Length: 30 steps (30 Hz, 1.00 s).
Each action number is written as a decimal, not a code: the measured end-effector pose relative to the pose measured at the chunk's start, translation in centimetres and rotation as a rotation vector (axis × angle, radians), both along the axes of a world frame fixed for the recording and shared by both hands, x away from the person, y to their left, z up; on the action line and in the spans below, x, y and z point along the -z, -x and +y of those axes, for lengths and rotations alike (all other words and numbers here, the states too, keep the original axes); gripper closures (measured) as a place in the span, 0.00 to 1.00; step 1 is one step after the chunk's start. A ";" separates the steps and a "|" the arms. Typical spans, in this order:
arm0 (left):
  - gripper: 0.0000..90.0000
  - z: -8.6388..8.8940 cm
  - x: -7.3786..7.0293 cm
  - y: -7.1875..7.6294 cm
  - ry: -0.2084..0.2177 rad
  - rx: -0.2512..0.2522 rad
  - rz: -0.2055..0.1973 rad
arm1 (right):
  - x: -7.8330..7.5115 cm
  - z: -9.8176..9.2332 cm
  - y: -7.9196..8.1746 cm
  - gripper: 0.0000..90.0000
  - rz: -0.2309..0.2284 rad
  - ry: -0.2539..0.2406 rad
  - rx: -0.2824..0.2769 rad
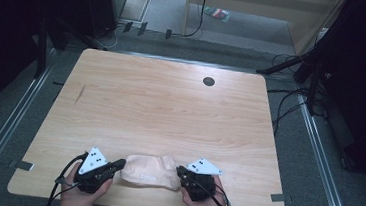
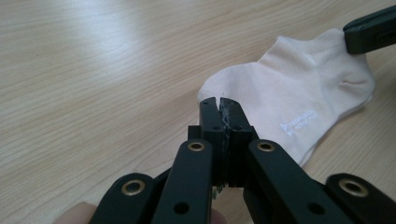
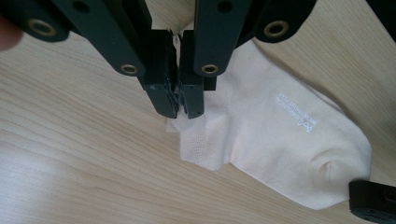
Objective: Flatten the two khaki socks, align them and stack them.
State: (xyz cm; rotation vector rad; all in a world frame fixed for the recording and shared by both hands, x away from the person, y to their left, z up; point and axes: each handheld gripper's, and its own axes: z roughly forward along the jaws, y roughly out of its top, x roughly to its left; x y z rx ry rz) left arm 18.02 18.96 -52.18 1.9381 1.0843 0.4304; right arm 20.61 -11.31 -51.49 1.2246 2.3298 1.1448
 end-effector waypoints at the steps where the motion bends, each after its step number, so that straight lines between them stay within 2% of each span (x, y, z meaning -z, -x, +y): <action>1: 1.00 -0.1 0.2 -0.1 -0.011 0.002 0.008 | 0.1 0.0 -0.1 0.96 0.002 0.002 -0.002; 4: 0.96 -0.2 0.6 -0.1 -0.027 0.000 0.004 | 0.4 0.0 -0.1 0.92 0.008 0.016 0.001; 5: 0.96 -0.2 0.7 -0.1 -0.020 0.000 0.003 | 0.5 0.0 -0.2 0.86 0.005 0.015 0.010; 6: 0.87 -0.1 0.6 -0.2 0.001 0.000 -0.007 | 0.5 -0.3 -0.2 0.75 0.002 -0.004 0.028; 7: 0.83 -0.1 0.6 -0.2 0.001 0.000 -0.007 | 0.5 -0.3 -0.2 0.75 0.002 -0.004 0.028; 8: 0.80 0.1 0.6 -0.2 0.015 0.004 -0.009 | 0.3 -0.6 -0.3 0.69 -0.007 -0.035 0.030; 9: 0.76 0.1 0.5 -0.2 0.029 0.001 -0.014 | 0.2 -0.8 -0.2 0.68 -0.011 -0.046 0.040; 10: 0.74 0.2 0.4 -0.2 0.028 -0.006 -0.026 | 0.0 -1.0 -0.2 0.68 -0.020 -0.057 0.050; 11: 0.74 0.5 0.3 -0.2 0.046 -0.012 -0.039 | -0.1 -1.2 -0.2 0.69 -0.028 -0.067 0.058; 12: 0.74 0.5 0.3 -0.2 0.046 -0.012 -0.039 | -0.2 -1.4 -0.2 0.71 -0.033 -0.076 0.065; 13: 0.75 0.6 0.2 -0.1 0.050 -0.016 -0.058 | -0.3 -1.5 -0.1 0.76 -0.037 -0.083 0.072; 16: 0.85 0.5 0.3 -0.1 0.035 -0.015 -0.050 | -0.2 -1.3 0.0 0.83 -0.046 -0.085 0.075; 18: 0.86 0.5 0.4 -0.2 0.026 -0.020 -0.036 | -0.1 -1.2 0.0 0.83 -0.044 -0.067 0.079; 20: 0.83 0.6 0.8 -0.4 0.034 -0.049 -0.017 | 0.3 -0.9 -0.2 0.78 -0.014 -0.047 0.099; 22: 0.79 1.0 1.0 -0.6 0.064 -0.070 0.000 | 0.8 -1.1 -0.5 0.74 0.022 -0.065 0.119; 26: 0.68 1.5 1.3 -1.1 0.136 -0.080 0.026 | 1.2 -1.6 -1.1 0.69 0.069 -0.148 0.125; 28: 0.68 1.3 1.7 -1.3 0.134 -0.068 0.042 | 1.6 -1.6 -1.6 0.67 0.096 -0.173 0.131; 30: 0.69 1.1 1.8 -1.3 0.127 -0.060 0.046 | 1.8 -1.5 -1.7 0.67 0.106 -0.173 0.124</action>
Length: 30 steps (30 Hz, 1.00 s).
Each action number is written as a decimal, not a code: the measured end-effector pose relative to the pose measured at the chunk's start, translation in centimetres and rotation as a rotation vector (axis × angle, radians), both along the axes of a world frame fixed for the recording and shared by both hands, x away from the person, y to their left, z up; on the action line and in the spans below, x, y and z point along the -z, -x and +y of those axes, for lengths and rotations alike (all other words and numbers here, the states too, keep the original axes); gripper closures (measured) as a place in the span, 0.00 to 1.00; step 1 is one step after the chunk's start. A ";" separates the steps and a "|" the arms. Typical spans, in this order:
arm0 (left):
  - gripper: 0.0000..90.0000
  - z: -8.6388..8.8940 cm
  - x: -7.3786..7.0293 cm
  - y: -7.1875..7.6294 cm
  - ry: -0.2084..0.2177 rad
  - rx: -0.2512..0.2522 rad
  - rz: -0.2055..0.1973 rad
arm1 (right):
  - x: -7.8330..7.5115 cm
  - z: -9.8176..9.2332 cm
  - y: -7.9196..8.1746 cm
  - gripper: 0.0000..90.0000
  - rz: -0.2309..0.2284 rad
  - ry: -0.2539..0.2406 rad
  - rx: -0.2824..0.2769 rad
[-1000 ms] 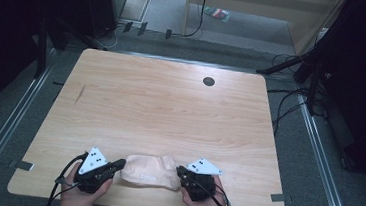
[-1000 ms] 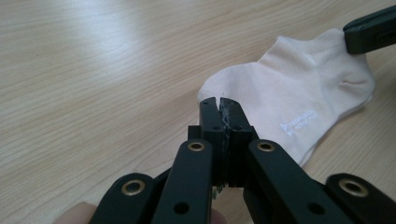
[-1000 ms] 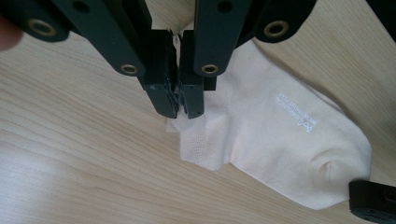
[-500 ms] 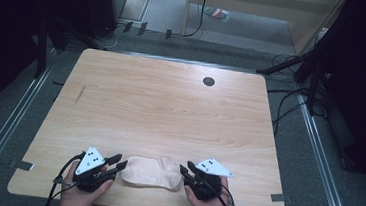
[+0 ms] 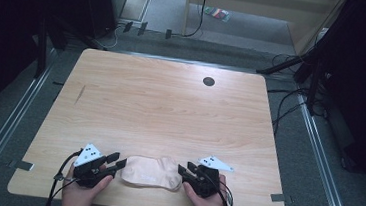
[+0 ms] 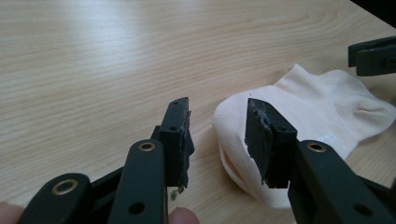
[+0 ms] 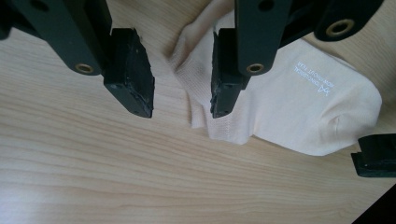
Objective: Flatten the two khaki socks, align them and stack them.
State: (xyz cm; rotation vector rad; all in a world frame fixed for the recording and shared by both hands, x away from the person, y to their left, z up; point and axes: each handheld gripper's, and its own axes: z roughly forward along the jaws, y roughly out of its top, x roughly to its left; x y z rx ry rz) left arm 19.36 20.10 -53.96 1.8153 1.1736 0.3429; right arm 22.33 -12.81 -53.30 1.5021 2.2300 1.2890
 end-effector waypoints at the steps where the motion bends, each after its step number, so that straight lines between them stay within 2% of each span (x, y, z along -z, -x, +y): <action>1: 0.71 -0.1 0.1 0.0 -0.004 0.010 0.002 | 0.2 0.2 -0.1 0.68 0.005 0.009 -0.003; 2: 0.78 -0.3 0.1 0.0 -0.005 0.018 0.006 | 0.4 0.5 -0.1 0.75 0.004 0.032 -0.003; 3: 0.78 -0.5 0.1 0.1 -0.008 0.020 0.006 | 0.4 0.5 -0.1 0.75 0.004 0.032 -0.003; 4: 0.81 -0.5 0.1 0.1 -0.016 0.027 0.003 | 0.4 0.7 0.0 0.80 -0.004 0.039 -0.010; 5: 0.83 -0.6 0.1 0.1 -0.019 0.031 0.001 | 0.3 0.9 0.1 0.85 -0.015 0.049 -0.022; 6: 0.87 -0.7 0.1 0.2 -0.031 0.033 -0.004 | 0.2 1.3 0.3 0.95 -0.045 0.083 -0.043; 9: 0.90 -0.7 0.2 0.2 -0.035 0.036 -0.005 | 0.1 1.4 0.5 1.00 -0.063 0.101 -0.056; 12: 0.95 -0.8 0.1 0.3 -0.043 0.040 -0.010 | -0.3 1.4 0.9 1.00 -0.081 0.098 -0.065; 13: 0.96 -0.8 0.0 0.3 -0.046 0.042 -0.014 | -0.8 1.3 1.2 1.00 -0.105 0.100 -0.067; 17: 0.97 -1.0 0.0 0.4 -0.051 0.048 -0.017 | -1.5 1.0 1.5 1.00 -0.122 0.088 -0.062; 19: 0.97 -1.1 0.0 0.4 -0.055 0.055 -0.012 | -1.7 0.5 1.7 1.00 -0.116 0.089 -0.058; 23: 0.97 -1.4 0.3 0.3 -0.076 0.058 -0.016 | -1.3 0.5 1.6 1.00 -0.113 0.122 -0.053; 25: 0.97 -1.5 0.5 0.2 -0.088 0.058 -0.014 | -0.5 0.8 1.2 1.00 -0.098 0.149 -0.056; 28: 0.97 -1.5 0.7 0.1 -0.103 0.055 -0.012 | -0.1 0.9 0.9 1.00 -0.082 0.156 -0.061; 29: 0.96 -1.5 0.7 0.1 -0.111 0.054 -0.012 | 0.0 1.0 0.9 0.98 -0.074 0.159 -0.065; 30: 0.94 -1.5 0.7 0.1 -0.112 0.058 -0.012 | 0.1 1.0 0.8 0.92 -0.067 0.157 -0.069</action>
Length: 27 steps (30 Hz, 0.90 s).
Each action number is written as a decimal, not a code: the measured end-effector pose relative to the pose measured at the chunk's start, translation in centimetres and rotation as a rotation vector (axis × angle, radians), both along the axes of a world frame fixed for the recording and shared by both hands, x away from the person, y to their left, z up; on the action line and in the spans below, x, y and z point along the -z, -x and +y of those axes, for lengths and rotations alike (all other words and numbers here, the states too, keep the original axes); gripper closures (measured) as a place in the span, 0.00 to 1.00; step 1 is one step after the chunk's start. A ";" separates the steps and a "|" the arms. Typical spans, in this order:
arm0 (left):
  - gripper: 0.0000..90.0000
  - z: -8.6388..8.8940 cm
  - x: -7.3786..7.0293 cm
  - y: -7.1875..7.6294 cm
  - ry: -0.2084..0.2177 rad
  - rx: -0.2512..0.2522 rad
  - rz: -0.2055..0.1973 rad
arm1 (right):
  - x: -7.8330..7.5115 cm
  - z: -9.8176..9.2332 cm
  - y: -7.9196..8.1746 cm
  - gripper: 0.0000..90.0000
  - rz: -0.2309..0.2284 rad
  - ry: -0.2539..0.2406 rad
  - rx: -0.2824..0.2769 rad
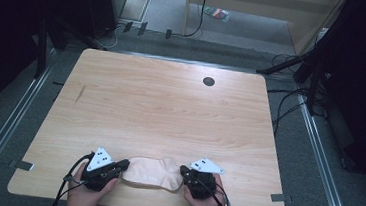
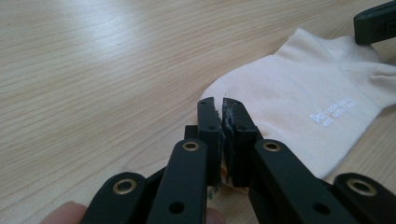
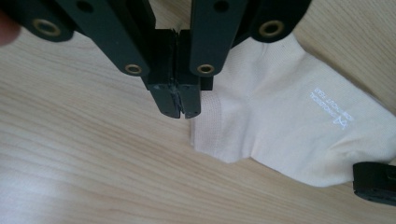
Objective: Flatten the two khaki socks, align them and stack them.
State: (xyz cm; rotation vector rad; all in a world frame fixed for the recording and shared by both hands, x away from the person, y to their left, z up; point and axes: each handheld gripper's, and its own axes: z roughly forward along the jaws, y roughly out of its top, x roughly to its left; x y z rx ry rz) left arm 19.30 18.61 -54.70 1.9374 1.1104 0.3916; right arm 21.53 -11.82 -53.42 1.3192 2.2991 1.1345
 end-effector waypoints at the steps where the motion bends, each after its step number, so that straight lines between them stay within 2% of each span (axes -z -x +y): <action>1: 0.90 0.0 -0.1 0.0 0.008 -0.002 -0.007 | 0.0 0.0 0.0 0.84 -0.002 -0.011 0.001; 2: 0.82 0.1 -0.2 0.1 0.021 -0.010 -0.027 | -0.1 -0.1 0.1 0.78 -0.016 -0.026 0.008; 3: 0.72 0.2 -0.4 0.2 0.040 -0.013 -0.047 | -0.8 -0.1 0.5 0.75 -0.044 -0.072 0.016; 4: 0.72 0.3 -0.7 0.3 0.060 -0.013 -0.064 | -0.8 -0.1 0.5 0.75 -0.044 -0.072 0.016; 5: 0.72 0.3 -1.0 0.5 0.074 -0.005 -0.079 | -1.2 -0.1 0.8 0.77 -0.065 -0.095 0.009; 7: 0.79 -0.1 -1.3 0.7 0.067 0.032 -0.093 | -1.6 0.5 1.4 0.84 -0.096 -0.117 -0.013; 8: 0.82 -0.4 -1.3 0.7 0.059 0.052 -0.082 | -1.5 1.0 1.7 0.88 -0.103 -0.116 -0.032; 9: 0.87 -0.7 -1.1 0.7 0.046 0.068 -0.071 | -1.2 2.2 2.1 0.94 -0.097 -0.106 -0.073; 10: 0.87 -1.0 -0.8 0.6 0.032 0.073 -0.057 | -1.2 2.2 2.1 0.94 -0.097 -0.106 -0.073; 12: 0.88 -1.3 -0.3 0.6 0.009 0.073 -0.037 | -0.6 3.4 2.3 0.96 -0.061 -0.116 -0.117; 14: 0.87 -1.3 0.0 0.4 0.001 0.072 -0.022 | 0.0 4.5 2.5 0.98 -0.053 -0.093 -0.155; 16: 0.83 -1.4 0.2 0.4 -0.017 0.076 -0.021 | 0.8 5.2 2.4 0.99 -0.026 -0.059 -0.162; 17: 0.83 -1.3 0.2 0.4 -0.025 0.083 -0.020 | 0.8 5.2 2.4 0.99 -0.026 -0.059 -0.162; 18: 0.79 -1.3 0.3 0.4 -0.027 0.087 -0.017 | 1.2 5.2 2.1 0.99 -0.003 -0.035 -0.156; 20: 0.76 -1.3 0.5 0.3 -0.030 0.099 -0.009 | 1.6 4.9 1.8 0.99 0.008 -0.039 -0.147; 24: 0.70 -1.2 0.4 0.4 -0.007 0.114 -0.015 | 1.4 4.6 1.8 0.94 0.010 -0.055 -0.152; 25: 0.64 -0.7 0.2 0.4 0.049 0.114 -0.036 | 0.9 4.1 1.8 0.90 0.000 -0.098 -0.157; 26: 0.62 -0.7 0.2 0.4 0.049 0.114 -0.036 | 0.9 4.1 1.8 0.90 0.000 -0.098 -0.157; 27: 0.62 -0.4 0.0 0.4 0.078 0.108 -0.052 | 0.5 3.7 1.8 0.87 -0.012 -0.118 -0.148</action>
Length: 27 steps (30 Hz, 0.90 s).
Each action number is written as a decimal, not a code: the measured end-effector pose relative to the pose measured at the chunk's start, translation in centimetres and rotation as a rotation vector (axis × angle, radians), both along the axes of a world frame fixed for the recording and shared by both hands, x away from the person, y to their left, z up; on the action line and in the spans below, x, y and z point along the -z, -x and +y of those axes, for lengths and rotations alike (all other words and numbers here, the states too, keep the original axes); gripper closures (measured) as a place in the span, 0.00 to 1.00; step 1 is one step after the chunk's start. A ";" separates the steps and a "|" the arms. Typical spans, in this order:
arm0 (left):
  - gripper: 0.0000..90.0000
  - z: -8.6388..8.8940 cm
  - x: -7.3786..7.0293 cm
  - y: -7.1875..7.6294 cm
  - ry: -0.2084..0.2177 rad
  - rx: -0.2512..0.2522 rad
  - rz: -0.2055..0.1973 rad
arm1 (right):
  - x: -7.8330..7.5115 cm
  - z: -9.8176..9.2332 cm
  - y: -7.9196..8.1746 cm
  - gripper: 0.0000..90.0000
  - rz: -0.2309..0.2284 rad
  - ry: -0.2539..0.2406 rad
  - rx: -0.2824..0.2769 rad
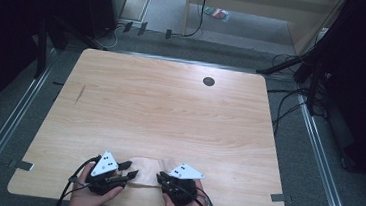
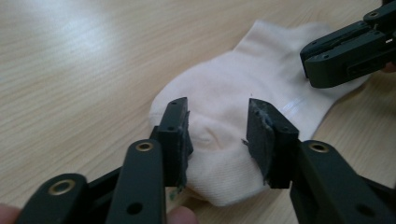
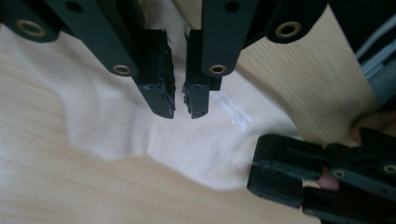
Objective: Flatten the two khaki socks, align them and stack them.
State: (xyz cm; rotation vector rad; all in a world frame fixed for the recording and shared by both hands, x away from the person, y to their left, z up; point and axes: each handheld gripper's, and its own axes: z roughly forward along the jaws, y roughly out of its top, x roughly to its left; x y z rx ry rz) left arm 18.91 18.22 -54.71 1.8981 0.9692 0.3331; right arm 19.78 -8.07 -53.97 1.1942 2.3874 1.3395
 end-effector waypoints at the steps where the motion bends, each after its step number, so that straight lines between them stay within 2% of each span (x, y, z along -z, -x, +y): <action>1: 0.58 0.4 -0.2 0.0 0.025 -0.011 -0.021 | -0.3 -0.5 -0.1 0.84 -0.021 -0.016 0.015; 2: 0.52 1.3 -0.5 -0.1 0.070 -0.043 -0.060 | -0.9 -1.8 -0.4 0.74 -0.055 -0.041 0.064; 3: 0.49 1.3 -0.5 -0.1 0.070 -0.043 -0.060 | -0.9 -1.8 -0.4 0.74 -0.055 -0.041 0.064; 4: 0.44 1.8 -0.5 -0.2 0.085 -0.058 -0.081 | -1.3 -3.1 -0.8 0.61 -0.085 -0.065 0.119; 5: 0.41 2.2 -0.6 -0.3 0.096 -0.075 -0.095 | -1.4 -3.8 -1.0 0.55 -0.099 -0.074 0.141; 6: 0.39 3.1 -0.6 -0.5 0.127 -0.101 -0.094 | -1.6 -4.4 -1.2 0.49 -0.112 -0.079 0.162; 7: 0.36 3.1 -0.6 -0.5 0.127 -0.101 -0.094 | -1.7 -5.0 -1.4 0.41 -0.126 -0.082 0.179; 8: 0.34 3.7 -0.7 -0.7 0.143 -0.134 -0.068 | -1.8 -5.5 -1.6 0.34 -0.133 -0.082 0.200; 9: 0.30 3.7 -0.7 -0.7 0.143 -0.134 -0.068 | -1.8 -5.5 -1.6 0.34 -0.133 -0.082 0.200; 10: 0.30 4.0 -0.7 -0.9 0.136 -0.157 -0.060 | -1.8 -6.0 -1.8 0.29 -0.136 -0.083 0.221; 12: 0.14 4.5 -0.8 -1.2 0.111 -0.210 -0.040 | -1.9 -7.3 -2.5 0.16 -0.134 -0.099 0.265; 13: 0.14 4.5 -0.8 -1.2 0.111 -0.210 -0.040 | -1.9 -7.3 -2.5 0.16 -0.134 -0.099 0.265; 14: 0.12 5.1 -0.9 -1.2 0.120 -0.210 -0.042 | -2.0 -8.2 -2.8 0.16 -0.131 -0.124 0.283; 19: 0.10 6.2 -0.9 -1.3 0.152 -0.195 -0.050 | -2.0 -9.5 -3.2 0.15 -0.143 -0.105 0.322; 23: 0.09 7.7 -0.8 -1.6 0.150 -0.240 -0.043 | -1.9 -11.0 -3.6 0.15 -0.139 -0.126 0.346; 27: 0.09 8.9 -0.7 -1.9 0.138 -0.279 -0.036 | -1.8 -11.7 -3.8 0.15 -0.146 -0.114 0.364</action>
